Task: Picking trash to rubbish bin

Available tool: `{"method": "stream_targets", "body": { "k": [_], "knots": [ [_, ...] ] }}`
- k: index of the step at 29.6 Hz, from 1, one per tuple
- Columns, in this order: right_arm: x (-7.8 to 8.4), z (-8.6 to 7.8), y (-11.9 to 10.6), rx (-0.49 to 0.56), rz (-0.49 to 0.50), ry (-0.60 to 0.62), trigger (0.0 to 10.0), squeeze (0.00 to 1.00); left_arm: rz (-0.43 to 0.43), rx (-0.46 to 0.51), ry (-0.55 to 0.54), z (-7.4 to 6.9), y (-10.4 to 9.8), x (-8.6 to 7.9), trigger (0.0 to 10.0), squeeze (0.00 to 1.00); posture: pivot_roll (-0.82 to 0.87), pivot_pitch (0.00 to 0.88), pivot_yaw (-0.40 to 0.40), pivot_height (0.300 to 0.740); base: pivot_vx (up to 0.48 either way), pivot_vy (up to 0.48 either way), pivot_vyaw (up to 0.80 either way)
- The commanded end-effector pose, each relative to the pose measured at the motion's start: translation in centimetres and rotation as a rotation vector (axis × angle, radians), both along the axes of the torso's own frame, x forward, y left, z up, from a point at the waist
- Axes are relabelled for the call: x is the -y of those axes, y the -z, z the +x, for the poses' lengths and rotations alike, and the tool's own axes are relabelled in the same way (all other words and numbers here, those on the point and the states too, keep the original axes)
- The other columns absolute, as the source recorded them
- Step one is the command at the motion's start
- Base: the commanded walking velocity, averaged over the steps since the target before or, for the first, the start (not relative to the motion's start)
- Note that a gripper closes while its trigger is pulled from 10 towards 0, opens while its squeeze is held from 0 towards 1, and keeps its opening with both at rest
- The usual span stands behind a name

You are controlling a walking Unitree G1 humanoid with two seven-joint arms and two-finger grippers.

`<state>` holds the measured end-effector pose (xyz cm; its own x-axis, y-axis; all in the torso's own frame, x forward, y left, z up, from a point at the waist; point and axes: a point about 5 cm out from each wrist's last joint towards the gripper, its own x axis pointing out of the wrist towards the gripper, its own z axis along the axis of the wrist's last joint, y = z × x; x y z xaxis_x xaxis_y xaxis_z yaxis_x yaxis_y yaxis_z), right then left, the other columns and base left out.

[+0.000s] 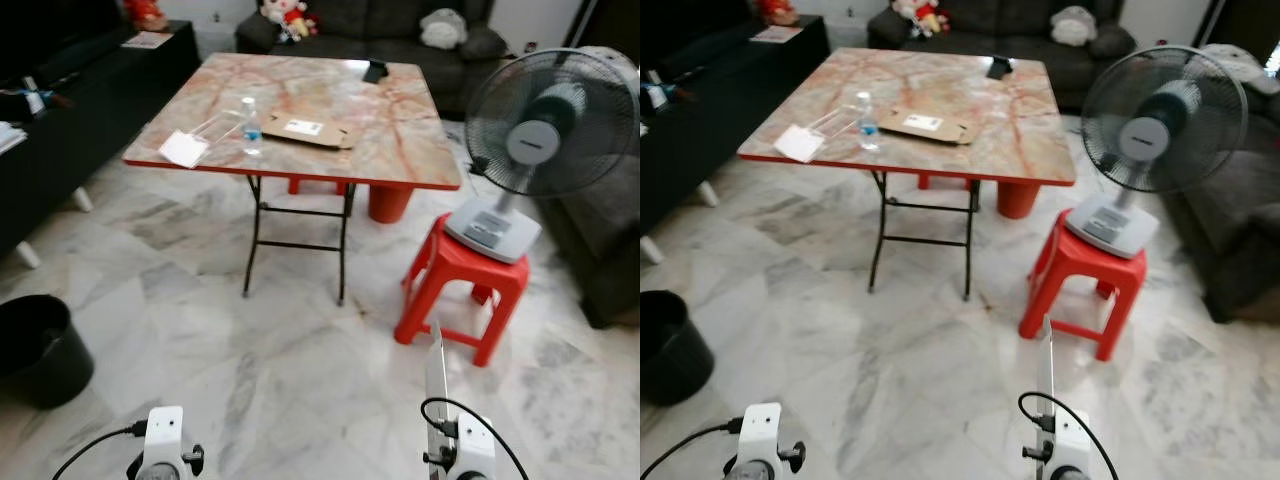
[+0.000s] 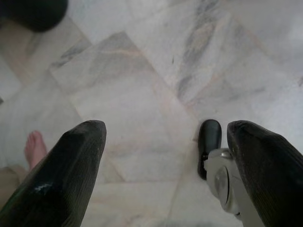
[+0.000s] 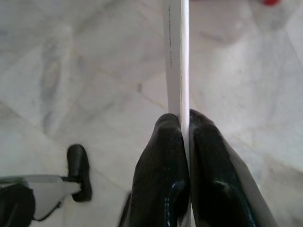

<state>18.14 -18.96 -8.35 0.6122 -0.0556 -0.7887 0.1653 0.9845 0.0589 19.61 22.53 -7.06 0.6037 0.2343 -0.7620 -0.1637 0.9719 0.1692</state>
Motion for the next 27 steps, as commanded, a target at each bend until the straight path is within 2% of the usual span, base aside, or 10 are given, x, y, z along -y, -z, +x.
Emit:
{"method": "stream_targets", "body": {
  "k": [1,5,14,27],
  "knots": [
    [0.2,0.4,-0.2,0.014,-0.023,-0.011,10.0,0.0,0.01,0.007,0.016,0.6,-0.3,0.2,10.0,0.0,-0.05,0.008,-0.02,0.74,0.319,0.0,0.0],
    [0.1,-0.4,0.2,-0.024,-0.044,-0.025,10.0,0.0,0.012,-0.002,0.018,0.3,-0.1,0.0,10.0,0.0,-0.05,0.003,-0.015,0.74,0.239,0.0,0.79],
    [0.2,-1.1,0.5,-0.04,-0.042,-0.016,10.0,0.0,0.017,-0.027,0.018,-0.5,0.2,-0.2,10.0,0.0,-0.05,0.0,-0.011,0.74,0.141,0.0,0.79],
    [-0.1,-0.6,0.3,-0.025,-0.044,-0.036,10.0,0.0,0.021,-0.026,0.027,-0.4,0.2,-0.1,10.0,0.0,-0.04,0.0,-0.012,0.74,0.097,0.0,0.79]
  ]
}}
